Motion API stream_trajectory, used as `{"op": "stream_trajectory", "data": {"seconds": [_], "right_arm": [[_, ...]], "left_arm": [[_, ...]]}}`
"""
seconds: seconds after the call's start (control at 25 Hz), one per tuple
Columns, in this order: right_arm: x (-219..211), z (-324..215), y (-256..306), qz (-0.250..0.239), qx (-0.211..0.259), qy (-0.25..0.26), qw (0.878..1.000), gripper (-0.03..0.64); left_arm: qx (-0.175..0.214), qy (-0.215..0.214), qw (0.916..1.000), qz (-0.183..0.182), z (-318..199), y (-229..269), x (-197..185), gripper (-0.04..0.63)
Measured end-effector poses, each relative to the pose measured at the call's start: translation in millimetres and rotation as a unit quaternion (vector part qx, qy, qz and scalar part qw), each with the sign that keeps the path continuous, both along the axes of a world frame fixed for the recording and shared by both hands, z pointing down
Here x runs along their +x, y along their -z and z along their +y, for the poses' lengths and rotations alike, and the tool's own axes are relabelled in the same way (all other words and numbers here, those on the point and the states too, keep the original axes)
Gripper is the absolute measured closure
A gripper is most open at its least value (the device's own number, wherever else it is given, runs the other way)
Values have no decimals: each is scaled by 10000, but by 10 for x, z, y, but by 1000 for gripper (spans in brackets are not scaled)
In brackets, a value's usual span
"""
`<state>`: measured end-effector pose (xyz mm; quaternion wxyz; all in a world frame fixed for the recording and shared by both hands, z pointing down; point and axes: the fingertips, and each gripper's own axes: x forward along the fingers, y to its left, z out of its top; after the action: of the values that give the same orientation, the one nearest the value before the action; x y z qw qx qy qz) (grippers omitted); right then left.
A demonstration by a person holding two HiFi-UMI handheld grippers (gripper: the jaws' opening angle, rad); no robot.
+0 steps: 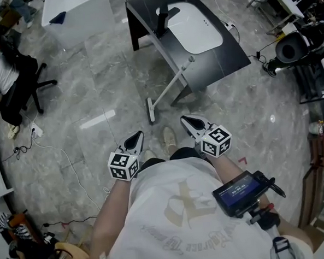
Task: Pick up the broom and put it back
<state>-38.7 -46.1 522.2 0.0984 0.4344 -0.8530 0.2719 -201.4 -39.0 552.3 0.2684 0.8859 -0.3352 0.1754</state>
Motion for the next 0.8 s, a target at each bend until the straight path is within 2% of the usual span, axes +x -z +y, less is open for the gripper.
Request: {"op": "stream_trajectory", "data": {"seconds": [0.4,0.8], "right_arm": [[463,-391,-138,-156,-66,-180,9997,598],[697,-951,-287,-186,-135,-116,9997,597]], "left_arm": [[-85,-55,9999,-30,-259,19,377,583],[-209,127,9996,-144,-486,-52,445,583]]}}
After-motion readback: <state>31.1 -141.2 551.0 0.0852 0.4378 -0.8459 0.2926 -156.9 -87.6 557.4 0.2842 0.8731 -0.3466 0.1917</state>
